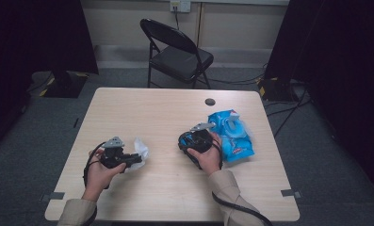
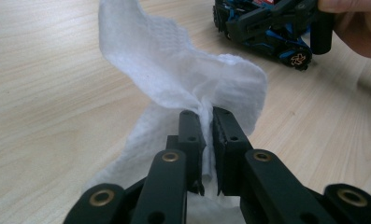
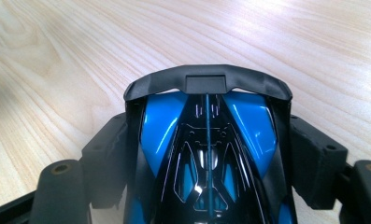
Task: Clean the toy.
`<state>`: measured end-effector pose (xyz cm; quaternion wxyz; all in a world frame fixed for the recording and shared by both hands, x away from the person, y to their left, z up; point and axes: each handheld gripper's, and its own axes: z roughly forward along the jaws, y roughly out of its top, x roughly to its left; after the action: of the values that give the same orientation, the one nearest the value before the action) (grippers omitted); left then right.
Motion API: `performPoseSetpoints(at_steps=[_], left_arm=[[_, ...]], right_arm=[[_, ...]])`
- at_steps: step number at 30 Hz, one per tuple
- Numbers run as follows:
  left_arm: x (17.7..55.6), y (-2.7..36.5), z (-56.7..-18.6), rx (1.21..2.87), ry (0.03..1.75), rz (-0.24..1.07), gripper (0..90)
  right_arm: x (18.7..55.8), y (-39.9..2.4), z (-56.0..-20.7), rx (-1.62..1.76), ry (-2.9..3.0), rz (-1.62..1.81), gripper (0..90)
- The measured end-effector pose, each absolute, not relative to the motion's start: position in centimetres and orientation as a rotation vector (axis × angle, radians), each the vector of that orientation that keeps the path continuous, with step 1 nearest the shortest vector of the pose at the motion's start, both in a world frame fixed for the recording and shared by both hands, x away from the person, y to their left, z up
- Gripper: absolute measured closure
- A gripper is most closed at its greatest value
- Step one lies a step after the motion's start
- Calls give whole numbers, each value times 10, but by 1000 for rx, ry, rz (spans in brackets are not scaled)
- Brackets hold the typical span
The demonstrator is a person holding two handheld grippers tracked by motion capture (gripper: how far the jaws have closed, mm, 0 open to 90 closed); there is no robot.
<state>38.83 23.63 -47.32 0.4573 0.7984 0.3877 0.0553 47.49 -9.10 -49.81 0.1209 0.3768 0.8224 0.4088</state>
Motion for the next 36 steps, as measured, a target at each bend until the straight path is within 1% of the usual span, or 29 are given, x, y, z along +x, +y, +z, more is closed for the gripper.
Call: performPoseSetpoints(at_steps=[6, 9, 15, 24, 31, 36], left_arm=[[388, 237, -474, 1961, 956, 141, 828], [388, 238, -473, 1962, 957, 145, 823], [389, 238, -473, 1962, 964, 155, 816], [396, 238, -469, 1954, 979, 178, 814], [403, 236, -472, 1968, 997, 193, 809], [412, 236, -476, 1980, 1030, 227, 790]], right_arm=[[476, -90, -499, 1112, 2400, 1211, 238], [476, -93, -496, 1112, 2381, 1252, 258], [474, -95, -491, 1083, 2387, 1235, 267], [468, -105, -483, 1060, 2362, 1260, 238], [461, -114, -477, 1052, 2360, 1293, 235], [453, -118, -476, 1033, 2362, 1313, 233]])
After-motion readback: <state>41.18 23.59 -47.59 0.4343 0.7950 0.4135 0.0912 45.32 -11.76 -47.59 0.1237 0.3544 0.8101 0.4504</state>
